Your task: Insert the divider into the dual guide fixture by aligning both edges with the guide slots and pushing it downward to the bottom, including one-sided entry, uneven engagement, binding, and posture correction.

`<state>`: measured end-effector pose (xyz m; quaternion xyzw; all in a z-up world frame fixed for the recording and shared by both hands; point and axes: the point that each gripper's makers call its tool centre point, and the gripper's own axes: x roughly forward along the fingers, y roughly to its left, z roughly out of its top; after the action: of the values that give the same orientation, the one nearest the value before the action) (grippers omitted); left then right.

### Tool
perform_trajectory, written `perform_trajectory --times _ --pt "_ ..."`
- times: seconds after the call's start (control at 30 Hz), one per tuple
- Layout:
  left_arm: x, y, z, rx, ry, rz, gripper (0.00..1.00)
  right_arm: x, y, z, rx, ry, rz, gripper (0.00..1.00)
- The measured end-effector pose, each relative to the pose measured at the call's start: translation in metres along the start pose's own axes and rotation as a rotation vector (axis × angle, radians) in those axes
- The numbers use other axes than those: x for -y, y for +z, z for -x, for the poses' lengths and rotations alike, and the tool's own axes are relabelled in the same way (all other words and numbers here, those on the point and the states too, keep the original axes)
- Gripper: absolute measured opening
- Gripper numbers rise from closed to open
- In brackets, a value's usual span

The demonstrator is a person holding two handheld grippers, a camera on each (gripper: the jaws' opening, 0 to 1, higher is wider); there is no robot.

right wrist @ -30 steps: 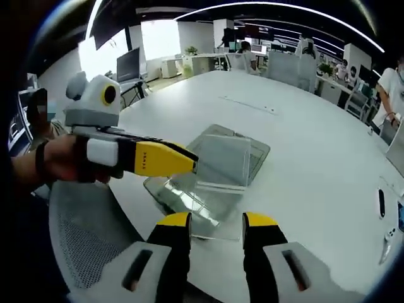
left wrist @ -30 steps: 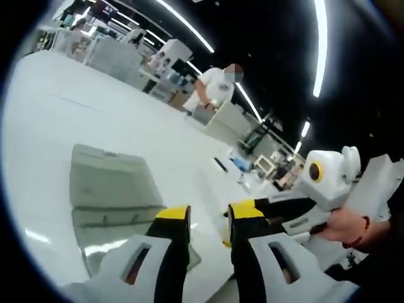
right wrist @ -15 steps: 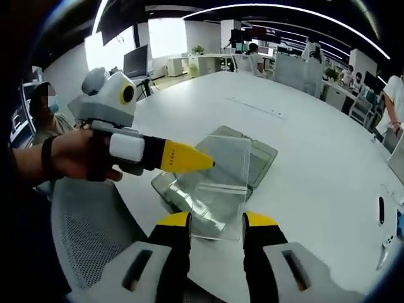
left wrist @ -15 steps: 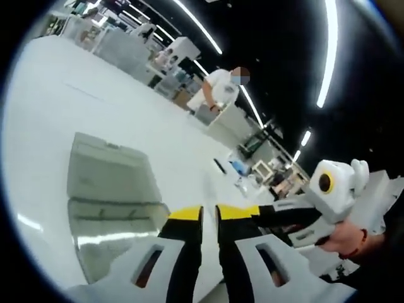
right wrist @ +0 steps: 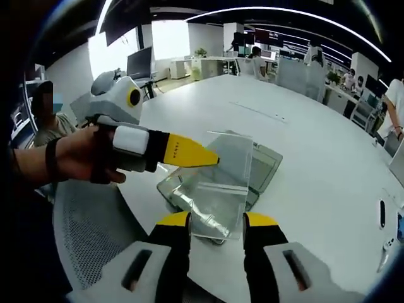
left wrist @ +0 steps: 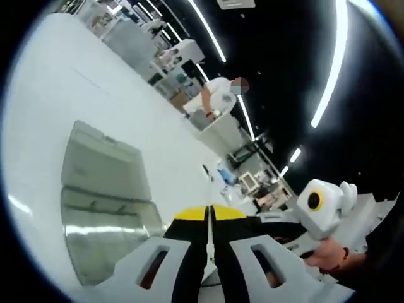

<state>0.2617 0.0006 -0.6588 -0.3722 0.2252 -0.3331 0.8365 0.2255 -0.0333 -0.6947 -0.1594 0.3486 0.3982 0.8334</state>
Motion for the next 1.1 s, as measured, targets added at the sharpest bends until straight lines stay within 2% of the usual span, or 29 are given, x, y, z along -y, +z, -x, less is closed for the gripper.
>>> perform_trajectory --times 0.23,0.5,0.57,0.63,0.87,1.1 --pt "0.000 0.006 0.006 0.016 -0.024 0.016 0.00 -0.003 0.005 0.001 0.033 0.031 -0.021 0.29" --pt "0.006 0.006 0.010 0.022 -0.060 -0.014 0.00 -0.006 0.006 0.005 0.046 0.072 -0.010 0.30" --pt "0.004 0.008 0.011 0.030 -0.047 -0.042 0.00 -0.008 0.007 0.006 0.055 0.092 -0.009 0.29" --pt "0.003 0.009 0.013 0.031 -0.055 -0.031 0.00 -0.009 0.009 0.007 0.063 0.108 -0.020 0.29" --pt "0.005 0.011 0.018 0.020 -0.081 -0.031 0.00 -0.006 0.014 0.009 0.082 0.113 -0.022 0.30" --pt "0.009 0.005 0.025 -0.006 -0.116 -0.014 0.00 -0.016 0.023 0.014 0.133 0.202 -0.023 0.30"
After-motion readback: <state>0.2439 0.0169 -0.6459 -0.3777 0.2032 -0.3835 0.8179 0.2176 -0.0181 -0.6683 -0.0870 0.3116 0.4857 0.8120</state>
